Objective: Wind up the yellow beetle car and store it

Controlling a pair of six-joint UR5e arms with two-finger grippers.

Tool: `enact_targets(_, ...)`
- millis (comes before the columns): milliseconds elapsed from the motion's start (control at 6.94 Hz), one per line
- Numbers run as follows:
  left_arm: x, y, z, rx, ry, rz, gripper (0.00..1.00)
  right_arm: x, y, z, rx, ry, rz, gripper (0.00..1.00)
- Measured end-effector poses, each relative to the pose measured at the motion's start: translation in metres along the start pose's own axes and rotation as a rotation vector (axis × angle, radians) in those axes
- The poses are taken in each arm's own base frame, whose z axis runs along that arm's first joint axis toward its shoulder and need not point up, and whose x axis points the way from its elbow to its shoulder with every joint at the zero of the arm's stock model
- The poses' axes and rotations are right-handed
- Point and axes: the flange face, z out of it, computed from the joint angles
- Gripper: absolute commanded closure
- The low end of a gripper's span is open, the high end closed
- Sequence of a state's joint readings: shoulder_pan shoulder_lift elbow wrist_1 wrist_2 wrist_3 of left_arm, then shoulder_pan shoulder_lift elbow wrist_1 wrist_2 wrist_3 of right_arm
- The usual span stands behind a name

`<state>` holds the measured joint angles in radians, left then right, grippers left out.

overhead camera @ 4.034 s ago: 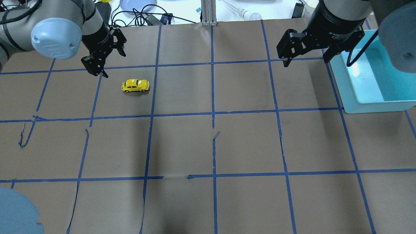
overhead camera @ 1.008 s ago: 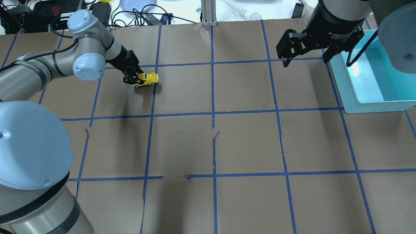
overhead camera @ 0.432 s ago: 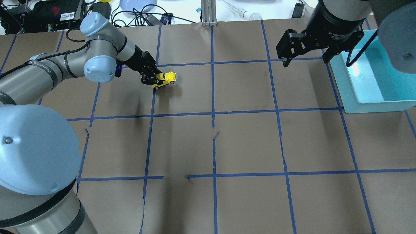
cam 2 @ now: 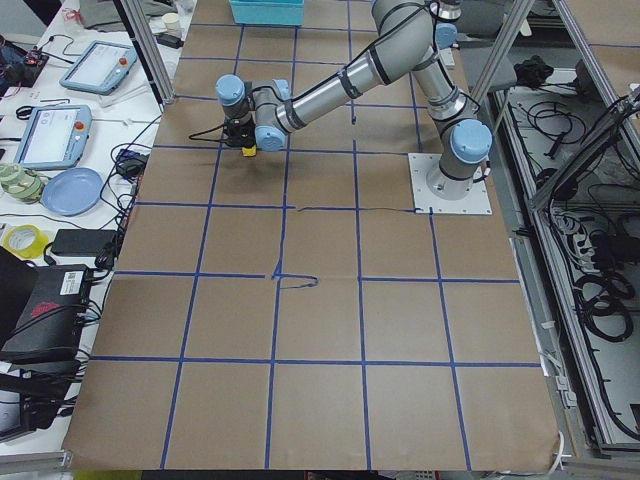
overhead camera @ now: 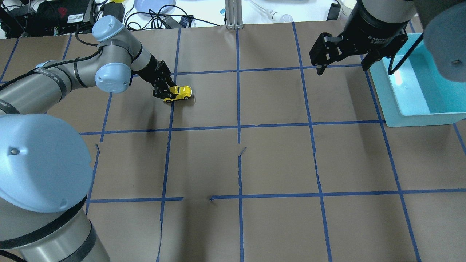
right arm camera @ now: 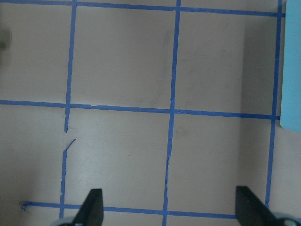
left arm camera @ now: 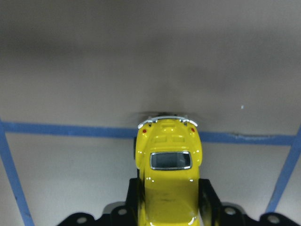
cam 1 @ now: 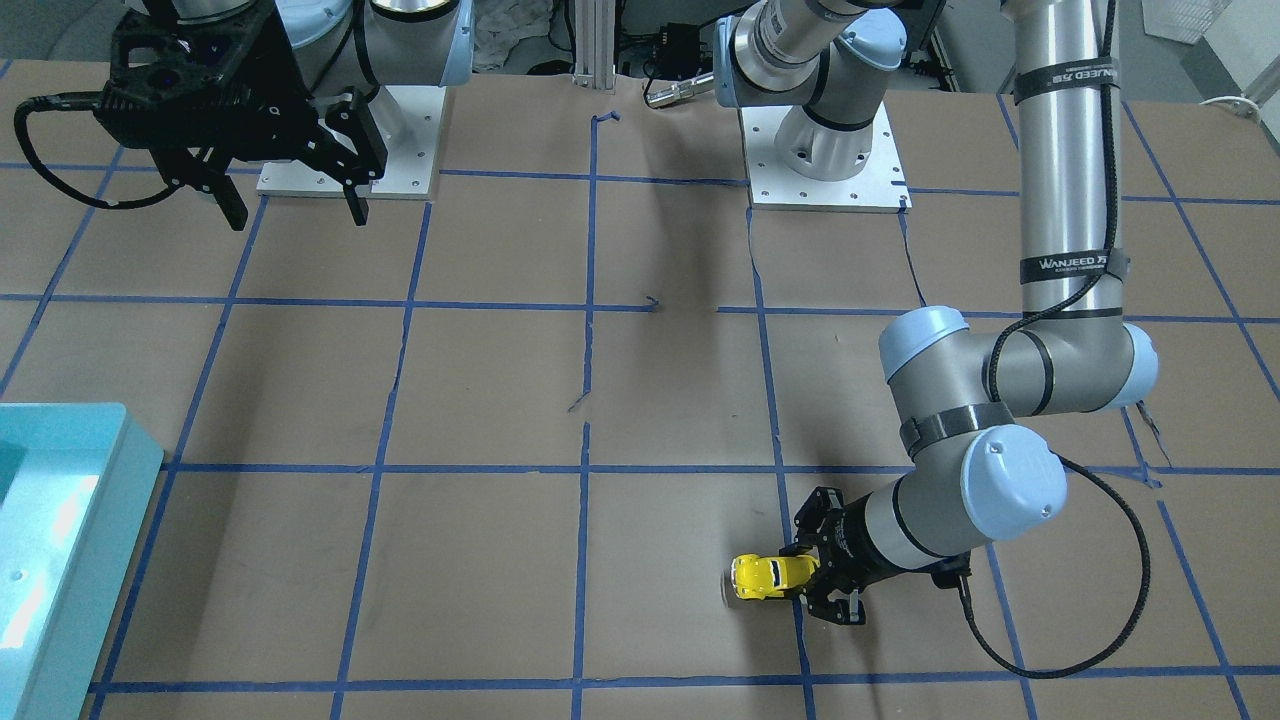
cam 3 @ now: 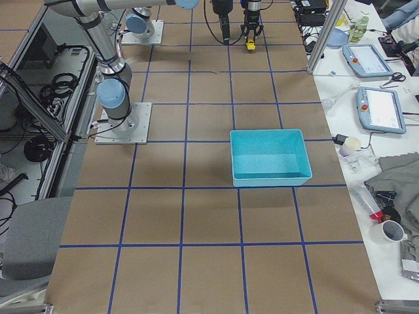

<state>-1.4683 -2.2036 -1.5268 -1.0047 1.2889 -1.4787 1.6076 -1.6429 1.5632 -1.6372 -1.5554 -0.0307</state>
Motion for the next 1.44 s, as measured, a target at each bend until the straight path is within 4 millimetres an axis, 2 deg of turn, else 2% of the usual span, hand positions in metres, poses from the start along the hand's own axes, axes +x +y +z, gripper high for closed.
enact_targets(288,0.003,-0.024,-0.007,0.046,0.005,0.041,1.00,0.000,0.000,0.000,0.001,0.000,0.000,0.00)
enact_targets(576,0.006,-0.066,-0.020,0.067,0.017,0.073,1.00,0.000,0.000,0.000,0.000,0.000,0.000,0.00)
enact_targets(864,0.007,-0.099,-0.030,0.073,0.026,0.105,1.00,0.000,0.000,0.000,0.000,0.000,0.000,0.00)
enact_targets(1297,0.001,-0.165,-0.045,0.079,0.035,0.158,1.00,0.000,0.000,0.000,0.000,0.000,0.000,0.00)
enact_targets(1441,0.000,-0.180,-0.050,0.082,0.042,0.159,0.39,0.000,0.000,0.001,0.000,0.000,0.000,0.00)
